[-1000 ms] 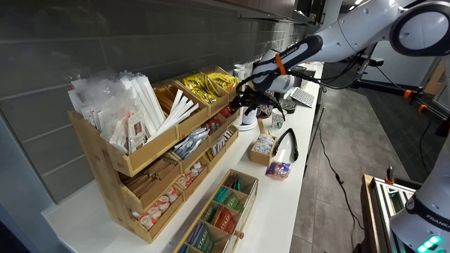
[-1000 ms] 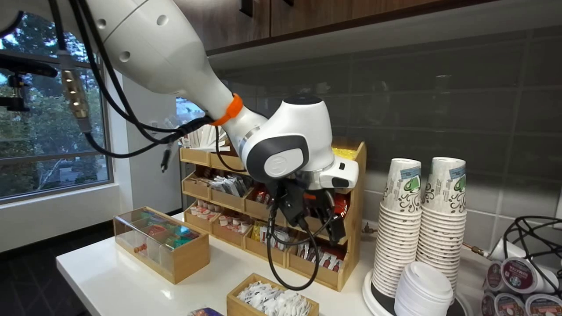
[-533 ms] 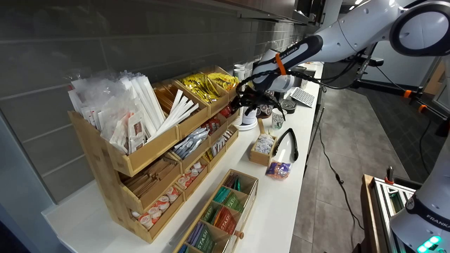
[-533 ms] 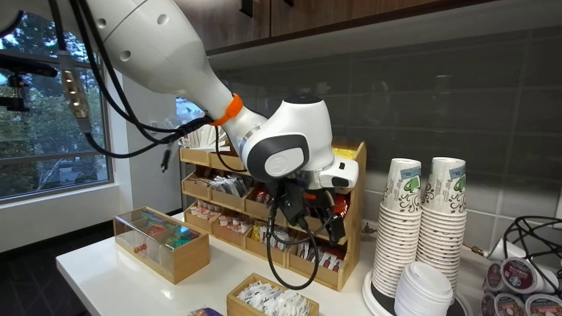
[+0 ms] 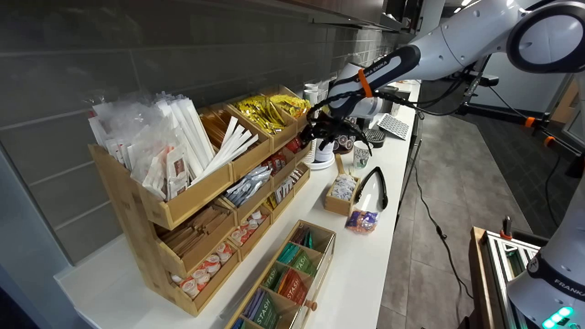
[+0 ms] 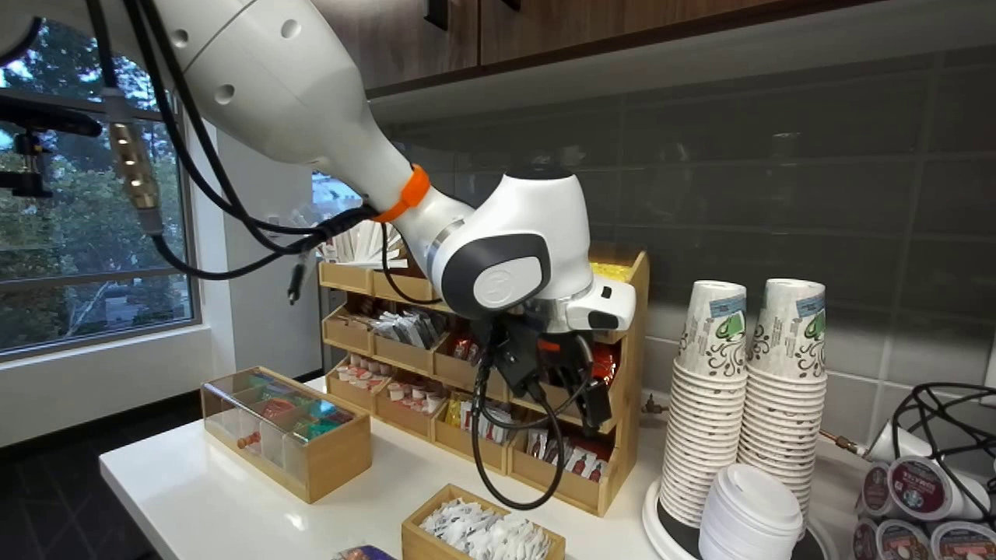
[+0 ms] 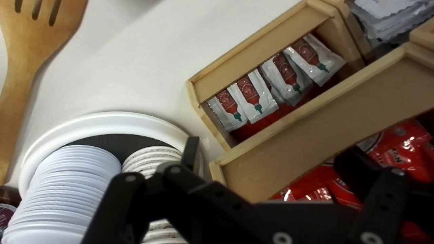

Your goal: Put one red sachet on the counter.

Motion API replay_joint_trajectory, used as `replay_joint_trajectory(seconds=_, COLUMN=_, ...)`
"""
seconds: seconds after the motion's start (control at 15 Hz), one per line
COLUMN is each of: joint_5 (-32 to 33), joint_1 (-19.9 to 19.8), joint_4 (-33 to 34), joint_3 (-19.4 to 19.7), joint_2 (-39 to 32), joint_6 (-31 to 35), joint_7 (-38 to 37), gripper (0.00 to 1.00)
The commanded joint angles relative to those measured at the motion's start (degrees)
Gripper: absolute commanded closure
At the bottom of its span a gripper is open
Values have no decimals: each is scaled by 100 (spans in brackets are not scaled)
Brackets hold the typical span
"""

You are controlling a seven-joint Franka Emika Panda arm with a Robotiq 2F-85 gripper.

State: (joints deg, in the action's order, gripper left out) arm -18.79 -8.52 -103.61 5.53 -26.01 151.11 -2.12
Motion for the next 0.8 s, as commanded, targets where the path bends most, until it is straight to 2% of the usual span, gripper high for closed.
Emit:
replay_joint_trajectory(seconds=0.0, joint_5=230, joint_1=-46, joint_4=-121, joint_3=-26, joint_2=121, joint_6=-220, joint_7=-124, gripper=0)
replay_joint_trajectory(seconds=0.73, joint_5=-691, joint_1=-887, joint_4=-380, joint_3=-1118, joint_2=372, joint_6=320, joint_7=1732, gripper=0)
